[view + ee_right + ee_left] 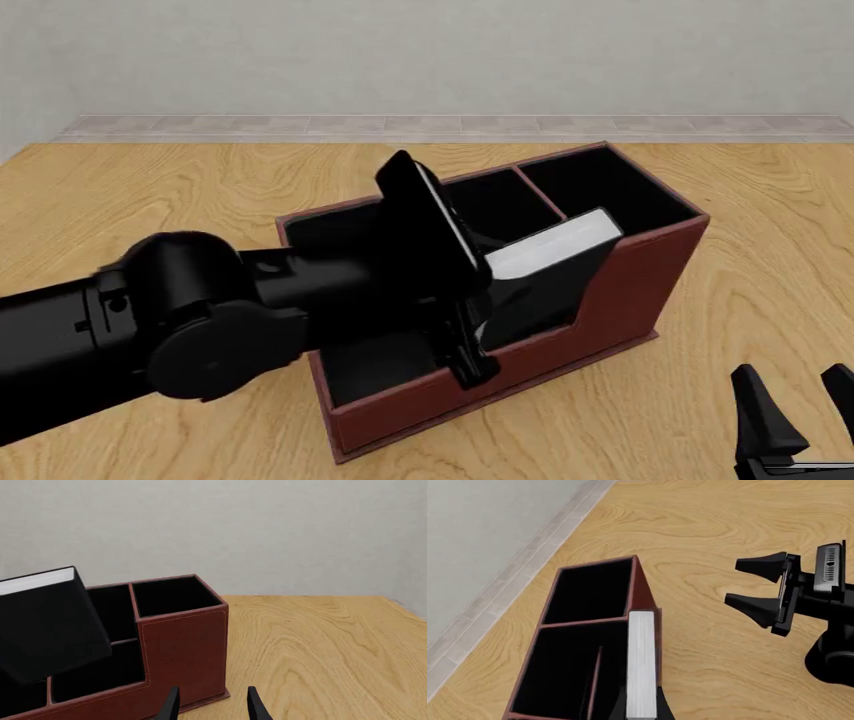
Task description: Pick up the book and place it in the back compartment of the caddy.
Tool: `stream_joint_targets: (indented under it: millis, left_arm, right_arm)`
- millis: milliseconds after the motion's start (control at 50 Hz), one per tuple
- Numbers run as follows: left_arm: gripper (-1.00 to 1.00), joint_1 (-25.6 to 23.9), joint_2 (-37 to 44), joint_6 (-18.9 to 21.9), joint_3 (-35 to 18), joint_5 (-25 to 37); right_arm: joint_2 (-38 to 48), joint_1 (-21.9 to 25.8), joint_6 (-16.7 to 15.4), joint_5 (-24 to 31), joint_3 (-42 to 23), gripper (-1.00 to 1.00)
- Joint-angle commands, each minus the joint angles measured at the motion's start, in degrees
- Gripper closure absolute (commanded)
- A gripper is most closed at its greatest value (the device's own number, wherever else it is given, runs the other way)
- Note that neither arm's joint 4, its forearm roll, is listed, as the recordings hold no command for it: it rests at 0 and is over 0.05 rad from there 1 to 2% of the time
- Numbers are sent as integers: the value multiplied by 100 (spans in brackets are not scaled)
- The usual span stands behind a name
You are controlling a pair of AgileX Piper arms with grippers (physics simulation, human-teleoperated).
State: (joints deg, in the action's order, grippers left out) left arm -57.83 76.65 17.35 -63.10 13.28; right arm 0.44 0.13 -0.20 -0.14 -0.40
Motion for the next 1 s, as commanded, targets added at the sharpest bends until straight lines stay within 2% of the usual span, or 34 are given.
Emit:
stream_joint_targets:
  millis: [20, 560, 860, 1000]
  left_arm:
    - [100, 59, 76, 119, -11, -154]
    - [100, 268, 379, 121, 179, -480]
    - [100, 472, 533, 215, 113, -550]
    - [100, 570, 567, 134, -9, -570]
  right_arm:
    - [0, 0, 0, 0, 0, -100]
    - [-1, 0, -1, 0, 0, -100]
    - [1, 0, 1, 0, 0, -100]
    - [-1, -1, 0, 0, 0, -100]
